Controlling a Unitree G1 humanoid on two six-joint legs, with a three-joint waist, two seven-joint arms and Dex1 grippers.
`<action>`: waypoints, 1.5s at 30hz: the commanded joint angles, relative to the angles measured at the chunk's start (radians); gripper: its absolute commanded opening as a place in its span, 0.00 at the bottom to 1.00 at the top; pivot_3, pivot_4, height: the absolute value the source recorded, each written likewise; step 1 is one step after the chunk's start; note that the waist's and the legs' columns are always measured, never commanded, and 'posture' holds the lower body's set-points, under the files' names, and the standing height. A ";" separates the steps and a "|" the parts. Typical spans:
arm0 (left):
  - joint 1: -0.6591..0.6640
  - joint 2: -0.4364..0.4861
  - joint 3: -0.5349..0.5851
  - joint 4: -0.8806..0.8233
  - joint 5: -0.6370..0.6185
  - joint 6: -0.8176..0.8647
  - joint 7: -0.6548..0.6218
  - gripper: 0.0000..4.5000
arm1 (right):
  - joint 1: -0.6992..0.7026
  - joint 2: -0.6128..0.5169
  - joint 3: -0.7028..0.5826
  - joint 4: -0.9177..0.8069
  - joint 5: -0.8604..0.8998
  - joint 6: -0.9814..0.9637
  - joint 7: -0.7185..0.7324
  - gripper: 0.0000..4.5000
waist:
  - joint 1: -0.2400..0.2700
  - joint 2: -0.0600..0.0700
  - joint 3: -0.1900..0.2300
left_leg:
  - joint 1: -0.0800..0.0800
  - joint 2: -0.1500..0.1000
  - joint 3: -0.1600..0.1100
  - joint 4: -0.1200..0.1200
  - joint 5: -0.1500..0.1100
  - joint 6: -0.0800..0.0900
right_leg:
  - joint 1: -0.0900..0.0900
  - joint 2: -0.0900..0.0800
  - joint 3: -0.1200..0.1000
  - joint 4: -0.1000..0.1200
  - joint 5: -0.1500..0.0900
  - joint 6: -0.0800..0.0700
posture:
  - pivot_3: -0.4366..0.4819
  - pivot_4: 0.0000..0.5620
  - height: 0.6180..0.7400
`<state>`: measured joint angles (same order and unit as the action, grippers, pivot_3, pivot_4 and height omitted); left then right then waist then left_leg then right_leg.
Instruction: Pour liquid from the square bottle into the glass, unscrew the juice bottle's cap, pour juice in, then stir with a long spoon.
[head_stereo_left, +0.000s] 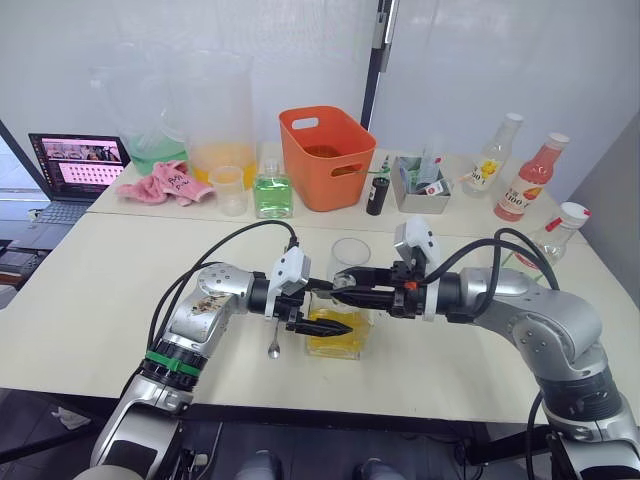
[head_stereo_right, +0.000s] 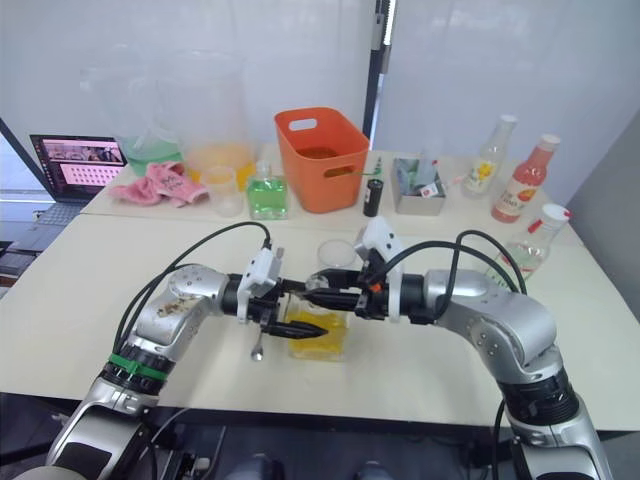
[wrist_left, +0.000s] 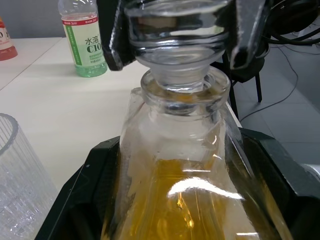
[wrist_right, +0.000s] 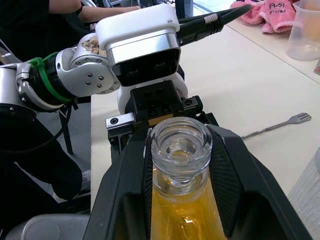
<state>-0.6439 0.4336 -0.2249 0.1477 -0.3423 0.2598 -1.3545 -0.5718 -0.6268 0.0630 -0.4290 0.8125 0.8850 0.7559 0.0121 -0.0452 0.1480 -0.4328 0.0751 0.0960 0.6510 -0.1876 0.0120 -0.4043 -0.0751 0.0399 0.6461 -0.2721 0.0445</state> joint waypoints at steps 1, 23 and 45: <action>0.001 0.006 -0.017 -0.021 0.016 -0.005 0.001 0.63 | -0.033 -0.002 -0.062 -0.046 0.034 0.002 -0.019 0.24 | 0.000 0.000 0.000 | 0.000 0.000 0.000 0.000 0.000 0.000 | 0.000 0.000 0.000 0.000 0.000 0.000 | 0.48 0.27 0.99; 0.016 0.024 -0.011 -0.044 0.000 -0.002 0.008 0.63 | 0.658 0.278 -0.462 -0.002 -0.440 -0.380 -0.646 0.24 | -0.011 0.008 -0.003 | -0.003 -0.004 -0.005 -0.001 0.000 0.002 | 0.000 0.001 0.003 0.000 -0.001 0.002 | 0.48 0.27 0.99; -0.006 0.022 -0.008 -0.028 0.000 0.003 0.008 0.63 | 0.647 0.388 -0.477 0.197 -0.475 -0.473 -0.682 0.61 | -0.015 0.009 -0.003 | -0.003 -0.006 -0.008 -0.001 0.001 0.003 | 0.001 0.000 0.002 -0.001 -0.001 0.002 | 0.48 0.27 0.99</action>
<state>-0.6340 0.4536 -0.2282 0.1304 -0.3514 0.2628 -1.3465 0.0795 -0.2340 -0.3941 -0.2175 0.3321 0.4212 0.0813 -0.0032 -0.0361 0.1445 -0.4353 0.0693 0.0884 0.6503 -0.1871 0.0145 -0.4036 -0.0753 0.0424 0.6456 -0.2734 0.0464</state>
